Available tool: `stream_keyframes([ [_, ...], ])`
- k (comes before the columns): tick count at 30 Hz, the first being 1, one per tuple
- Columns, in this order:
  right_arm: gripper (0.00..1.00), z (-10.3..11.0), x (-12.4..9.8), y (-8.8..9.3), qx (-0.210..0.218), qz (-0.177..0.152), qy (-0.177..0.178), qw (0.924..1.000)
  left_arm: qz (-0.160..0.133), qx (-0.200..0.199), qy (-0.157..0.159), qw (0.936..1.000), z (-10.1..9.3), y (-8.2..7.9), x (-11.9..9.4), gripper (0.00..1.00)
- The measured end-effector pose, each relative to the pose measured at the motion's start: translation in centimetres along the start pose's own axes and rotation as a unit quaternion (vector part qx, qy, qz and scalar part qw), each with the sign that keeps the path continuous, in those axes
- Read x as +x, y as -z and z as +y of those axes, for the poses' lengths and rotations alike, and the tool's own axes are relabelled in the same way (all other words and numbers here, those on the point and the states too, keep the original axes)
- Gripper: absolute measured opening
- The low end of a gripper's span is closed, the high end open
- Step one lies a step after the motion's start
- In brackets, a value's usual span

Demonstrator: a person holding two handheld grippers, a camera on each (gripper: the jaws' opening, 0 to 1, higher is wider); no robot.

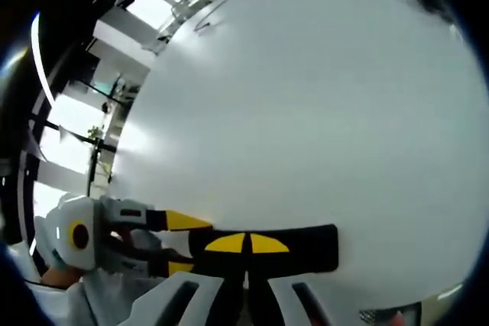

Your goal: Press the specified remote control buttons in sequence, fully releasing each button before pressing the next.

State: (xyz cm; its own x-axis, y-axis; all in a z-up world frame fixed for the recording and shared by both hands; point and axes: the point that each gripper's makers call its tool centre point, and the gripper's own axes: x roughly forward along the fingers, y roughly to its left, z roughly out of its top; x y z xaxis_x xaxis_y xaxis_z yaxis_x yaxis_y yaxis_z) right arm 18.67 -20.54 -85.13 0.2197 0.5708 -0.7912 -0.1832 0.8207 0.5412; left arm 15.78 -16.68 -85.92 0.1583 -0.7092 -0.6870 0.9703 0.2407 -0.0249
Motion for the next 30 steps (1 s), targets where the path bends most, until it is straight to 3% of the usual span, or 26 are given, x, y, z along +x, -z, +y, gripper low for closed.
stream_keyframes([
  [13, 0.00, 0.0, 0.1, -0.1, 0.007, -0.003, -0.005, 1.0000, 0.002, 0.009, -0.003, 1.0000, -0.1, 0.0, -0.1, 0.24],
  [20, 0.00, -0.4, -0.9, -0.2, 0.036, -0.003, -0.011, 0.9993, 0.002, 0.008, -0.004, 1.0000, -0.1, 0.0, -0.1, 0.24],
  [25, 0.00, -0.1, -1.6, -0.2, 0.075, -0.008, -0.036, 0.9965, 0.003, 0.007, -0.005, 1.0000, 0.0, 0.0, 0.0, 0.24],
  [30, 0.00, 0.3, -1.4, 0.2, 0.070, 0.004, -0.034, 0.9970, 0.003, 0.006, -0.005, 1.0000, 0.0, 0.0, 0.0, 0.24],
])
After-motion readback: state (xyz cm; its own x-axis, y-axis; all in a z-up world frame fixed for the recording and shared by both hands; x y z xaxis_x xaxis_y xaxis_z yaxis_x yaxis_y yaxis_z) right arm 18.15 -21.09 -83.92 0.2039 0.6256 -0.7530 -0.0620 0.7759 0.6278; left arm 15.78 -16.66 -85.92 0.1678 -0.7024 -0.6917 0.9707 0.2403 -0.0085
